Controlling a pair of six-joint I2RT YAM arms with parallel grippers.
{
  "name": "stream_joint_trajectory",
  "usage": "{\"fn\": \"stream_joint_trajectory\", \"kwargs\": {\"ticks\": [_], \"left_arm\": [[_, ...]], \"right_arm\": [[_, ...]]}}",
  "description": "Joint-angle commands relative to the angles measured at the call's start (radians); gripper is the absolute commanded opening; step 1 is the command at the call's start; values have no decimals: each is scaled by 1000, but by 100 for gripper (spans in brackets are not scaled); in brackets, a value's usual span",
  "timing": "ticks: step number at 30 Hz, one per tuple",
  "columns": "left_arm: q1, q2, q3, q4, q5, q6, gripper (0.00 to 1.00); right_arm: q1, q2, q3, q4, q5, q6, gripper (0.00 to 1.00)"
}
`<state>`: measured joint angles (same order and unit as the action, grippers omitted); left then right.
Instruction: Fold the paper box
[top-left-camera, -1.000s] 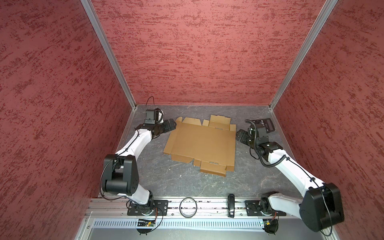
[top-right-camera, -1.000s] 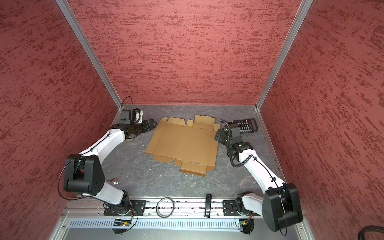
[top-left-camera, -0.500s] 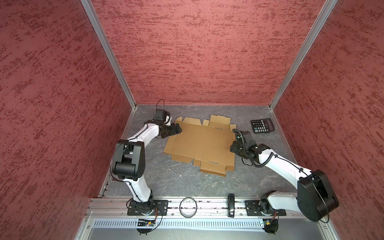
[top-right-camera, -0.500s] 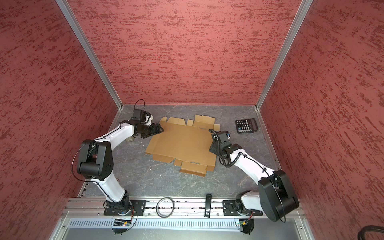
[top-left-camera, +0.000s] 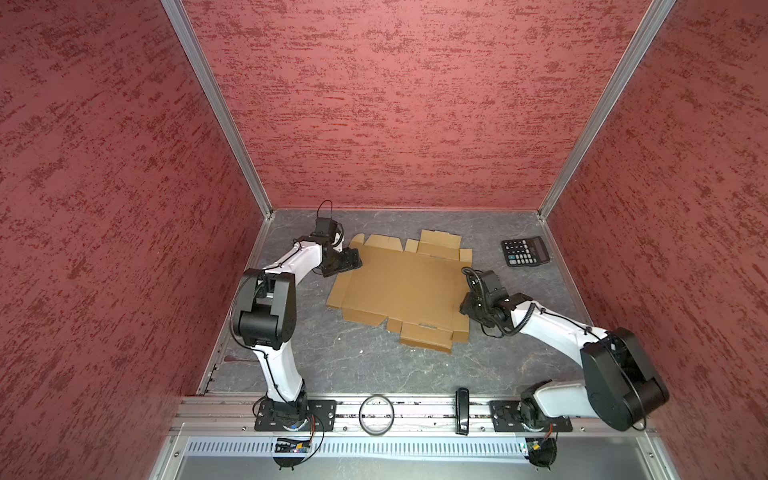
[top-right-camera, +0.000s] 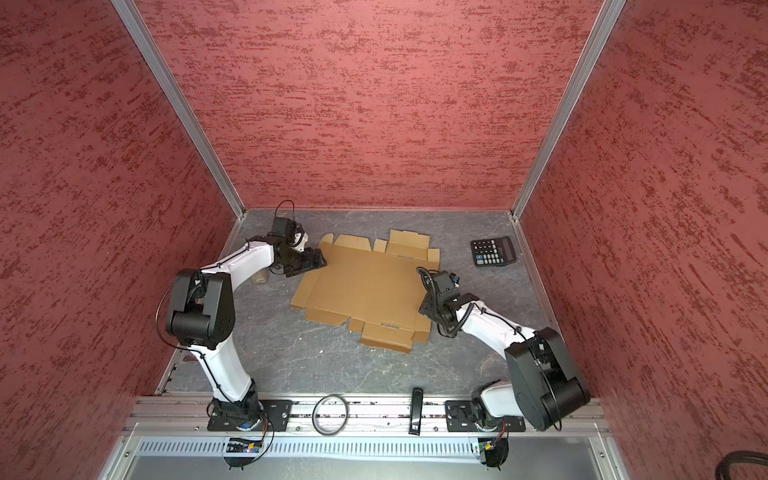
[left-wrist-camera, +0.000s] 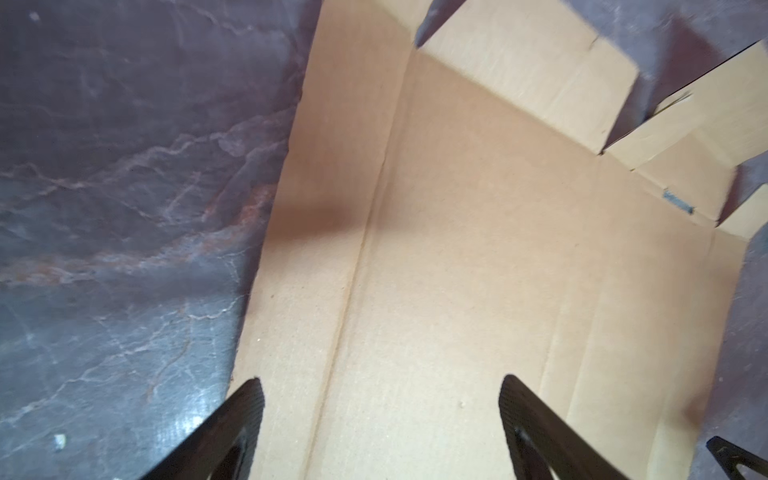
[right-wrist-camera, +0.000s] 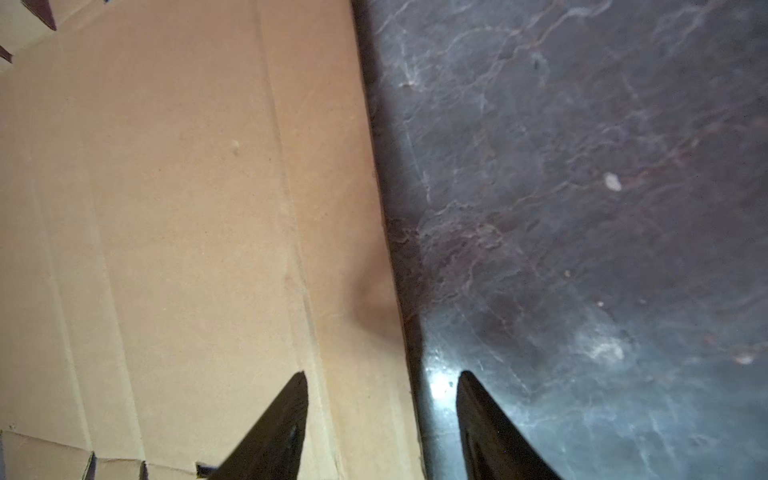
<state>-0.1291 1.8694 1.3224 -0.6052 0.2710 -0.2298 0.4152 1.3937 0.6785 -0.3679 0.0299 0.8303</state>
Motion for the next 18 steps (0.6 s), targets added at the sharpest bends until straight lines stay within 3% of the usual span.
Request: {"fn": "stream_joint_trajectory", "kwargs": {"ticks": [1, 18], "left_arm": [[10, 17, 18, -16, -1, 17, 89], [50, 56, 22, -24, 33, 31, 90]], "right_arm": [[6, 28, -5, 18, 11, 27, 56], [5, 152, 24, 17, 18, 3, 47]]}}
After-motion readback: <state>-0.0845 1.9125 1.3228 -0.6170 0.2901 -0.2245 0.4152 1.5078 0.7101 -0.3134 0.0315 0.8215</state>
